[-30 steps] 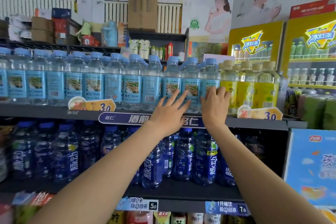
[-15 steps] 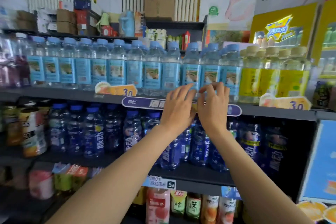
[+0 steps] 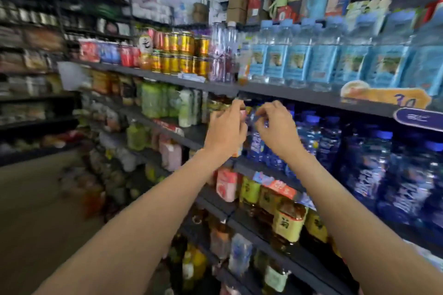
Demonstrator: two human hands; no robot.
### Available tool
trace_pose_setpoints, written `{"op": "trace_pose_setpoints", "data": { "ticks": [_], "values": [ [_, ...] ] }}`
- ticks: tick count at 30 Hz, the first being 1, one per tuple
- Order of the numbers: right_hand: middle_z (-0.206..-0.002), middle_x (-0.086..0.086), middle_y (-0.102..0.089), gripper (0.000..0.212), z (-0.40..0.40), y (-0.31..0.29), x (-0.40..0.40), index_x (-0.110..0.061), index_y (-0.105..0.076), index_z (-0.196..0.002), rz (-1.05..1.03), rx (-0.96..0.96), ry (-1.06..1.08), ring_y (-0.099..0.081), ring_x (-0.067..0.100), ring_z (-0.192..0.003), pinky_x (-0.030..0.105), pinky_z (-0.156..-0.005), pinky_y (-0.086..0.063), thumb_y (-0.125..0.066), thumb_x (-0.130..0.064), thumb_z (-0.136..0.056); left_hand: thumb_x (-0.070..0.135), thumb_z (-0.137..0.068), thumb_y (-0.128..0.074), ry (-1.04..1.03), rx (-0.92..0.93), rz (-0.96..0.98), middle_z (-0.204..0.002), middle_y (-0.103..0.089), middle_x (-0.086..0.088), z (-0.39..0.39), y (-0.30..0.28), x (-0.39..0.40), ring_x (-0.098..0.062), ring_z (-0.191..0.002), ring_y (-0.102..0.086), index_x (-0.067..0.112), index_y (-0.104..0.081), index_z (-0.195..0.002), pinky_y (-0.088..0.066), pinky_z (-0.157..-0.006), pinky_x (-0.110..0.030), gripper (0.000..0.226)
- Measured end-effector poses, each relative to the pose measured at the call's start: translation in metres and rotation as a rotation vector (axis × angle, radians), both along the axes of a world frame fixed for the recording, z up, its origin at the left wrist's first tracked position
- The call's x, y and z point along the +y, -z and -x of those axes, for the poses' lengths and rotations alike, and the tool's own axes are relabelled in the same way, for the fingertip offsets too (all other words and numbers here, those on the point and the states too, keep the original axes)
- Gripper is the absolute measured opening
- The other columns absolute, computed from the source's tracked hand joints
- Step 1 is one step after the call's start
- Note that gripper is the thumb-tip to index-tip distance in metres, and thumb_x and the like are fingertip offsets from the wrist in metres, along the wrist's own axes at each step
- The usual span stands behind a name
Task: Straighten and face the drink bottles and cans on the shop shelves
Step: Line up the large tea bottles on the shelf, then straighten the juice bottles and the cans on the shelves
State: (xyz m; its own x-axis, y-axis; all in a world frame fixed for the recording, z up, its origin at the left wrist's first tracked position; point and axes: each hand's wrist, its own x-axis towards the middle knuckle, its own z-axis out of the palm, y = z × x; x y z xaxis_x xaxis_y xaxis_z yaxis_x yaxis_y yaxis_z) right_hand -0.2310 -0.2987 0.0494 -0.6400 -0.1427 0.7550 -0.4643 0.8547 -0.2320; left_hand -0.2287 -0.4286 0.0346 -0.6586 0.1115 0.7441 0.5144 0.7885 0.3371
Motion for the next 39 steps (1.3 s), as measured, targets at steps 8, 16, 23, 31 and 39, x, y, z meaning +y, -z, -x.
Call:
{"op": "trace_pose_setpoints", "data": {
  "ticks": [8,16,23,31,39],
  "values": [
    [-0.113,0.014,-0.054,0.016,0.100,0.068,-0.196,-0.009,-0.063,-0.099,-0.035,-0.282,-0.035,-0.041,0.031,-0.117,0.030,-0.093,-0.022,-0.055,-0.013,-0.086,0.012,-0.090,-0.050,-0.166,-0.278,0.063,-0.101,-0.063,-0.010,0.073,0.058,-0.231,-0.033,-0.094,-0.060,0.009,-0.040,-0.122,-0.046,-0.086,-0.043,0.034],
    [-0.120,0.018,-0.046,0.024,0.176,0.127,-0.265,-0.007,-0.060,-0.109,0.005,-0.564,0.079,-0.044,0.037,-0.113,0.033,-0.097,-0.033,-0.051,-0.007,-0.087,0.018,-0.092,-0.050,-0.168,-0.547,0.111,-0.123,-0.049,-0.011,0.162,0.117,-0.332,-0.035,-0.104,-0.054,0.009,-0.028,-0.134,-0.044,-0.089,-0.045,0.048],
    [-0.119,0.022,-0.056,0.031,0.265,0.183,-0.301,0.002,-0.054,-0.117,0.087,-0.732,0.087,-0.051,0.034,-0.113,0.032,-0.091,-0.038,-0.053,-0.002,-0.085,0.022,-0.091,-0.051,-0.023,-0.840,0.367,-0.127,-0.041,-0.013,0.266,0.181,-0.361,-0.036,-0.111,-0.050,0.018,-0.018,-0.143,-0.044,-0.090,-0.048,0.061],
    [-0.130,0.019,-0.048,0.061,0.343,0.246,-0.359,0.000,-0.040,-0.132,0.247,-0.933,0.176,-0.047,0.034,-0.119,0.029,-0.083,-0.037,-0.064,-0.032,-0.086,0.025,-0.091,-0.055,0.075,-0.934,0.337,-0.127,-0.047,-0.012,0.365,0.211,-0.417,-0.033,-0.105,-0.054,0.015,-0.015,-0.146,-0.046,-0.086,-0.045,0.068],
    [-0.139,0.013,-0.043,0.088,0.433,0.289,-0.378,-0.005,-0.025,-0.139,0.923,-0.817,0.463,-0.043,0.030,-0.127,0.037,-0.103,-0.037,-0.080,-0.022,-0.072,0.017,-0.091,-0.055,0.319,-0.927,0.271,-0.130,-0.046,-0.009,0.471,0.257,-0.443,-0.026,-0.110,-0.054,0.018,-0.020,-0.145,-0.047,-0.089,-0.041,0.065]
  ]
}}
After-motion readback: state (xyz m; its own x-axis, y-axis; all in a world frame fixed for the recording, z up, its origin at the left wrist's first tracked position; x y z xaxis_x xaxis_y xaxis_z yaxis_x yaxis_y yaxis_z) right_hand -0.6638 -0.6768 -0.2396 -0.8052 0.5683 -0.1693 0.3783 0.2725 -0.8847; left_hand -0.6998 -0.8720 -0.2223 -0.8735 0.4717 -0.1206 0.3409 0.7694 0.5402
